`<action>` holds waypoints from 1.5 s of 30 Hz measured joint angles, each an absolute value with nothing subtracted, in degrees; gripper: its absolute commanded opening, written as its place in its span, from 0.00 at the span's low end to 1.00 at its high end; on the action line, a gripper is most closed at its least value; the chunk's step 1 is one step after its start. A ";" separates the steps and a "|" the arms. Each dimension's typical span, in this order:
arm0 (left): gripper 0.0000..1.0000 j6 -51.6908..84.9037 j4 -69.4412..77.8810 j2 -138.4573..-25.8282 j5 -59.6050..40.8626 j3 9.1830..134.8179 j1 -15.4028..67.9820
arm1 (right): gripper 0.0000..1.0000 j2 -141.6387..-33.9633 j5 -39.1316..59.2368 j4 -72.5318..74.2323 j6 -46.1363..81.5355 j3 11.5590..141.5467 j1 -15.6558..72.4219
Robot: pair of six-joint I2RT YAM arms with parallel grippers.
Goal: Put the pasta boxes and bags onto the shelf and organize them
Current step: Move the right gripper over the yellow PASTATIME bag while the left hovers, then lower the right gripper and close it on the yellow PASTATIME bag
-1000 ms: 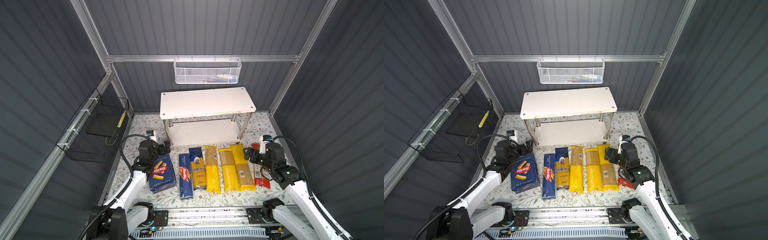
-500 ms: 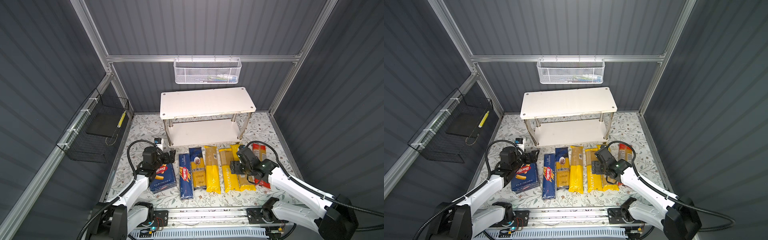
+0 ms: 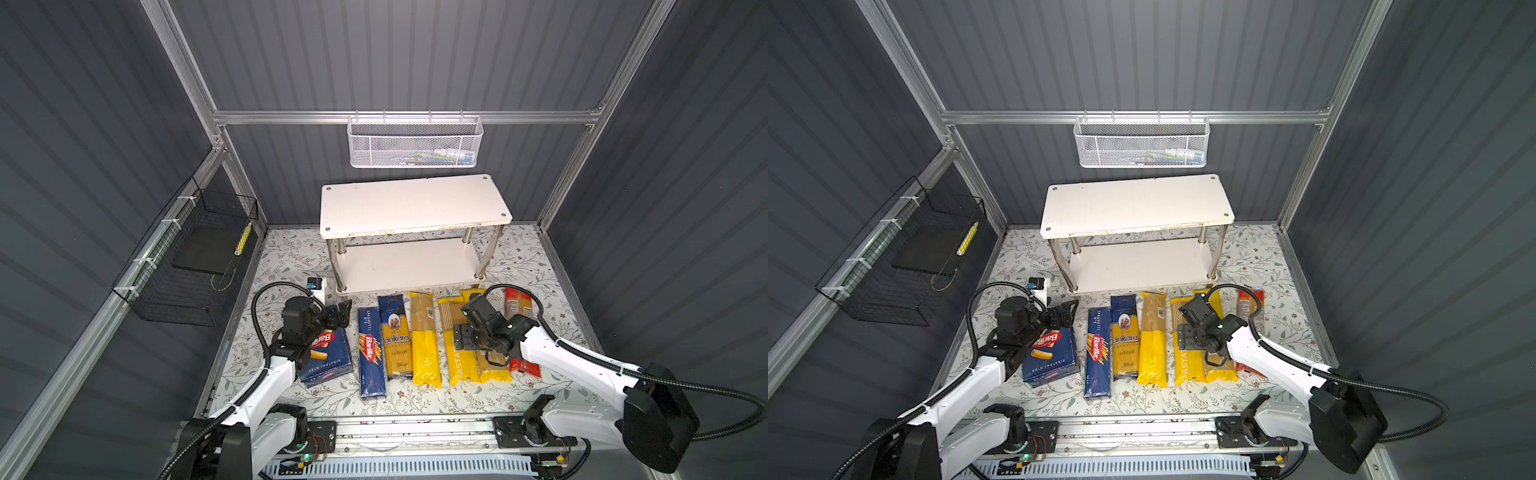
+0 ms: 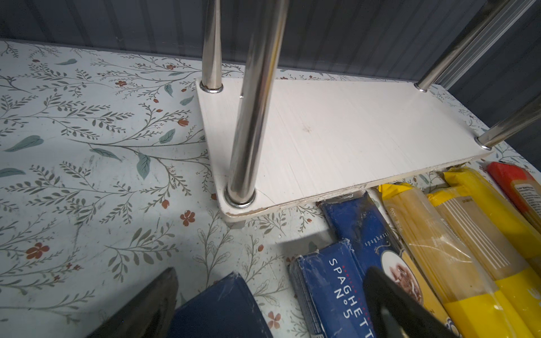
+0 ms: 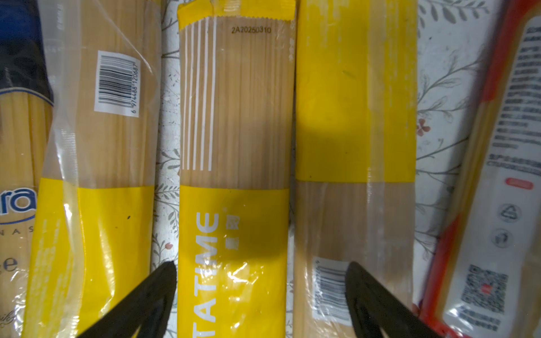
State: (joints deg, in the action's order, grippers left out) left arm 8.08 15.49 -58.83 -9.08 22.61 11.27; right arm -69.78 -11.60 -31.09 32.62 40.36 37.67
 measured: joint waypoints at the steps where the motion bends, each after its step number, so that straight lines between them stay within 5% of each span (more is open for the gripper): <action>1: 0.99 8.08 15.49 -58.83 -9.08 22.61 11.27 | 0.91 -69.91 -11.57 -30.96 32.77 40.36 37.74; 45: 1.00 7.66 15.40 -60.23 -10.59 22.61 11.27 | 0.91 -83.00 -12.03 -27.16 37.71 43.75 41.60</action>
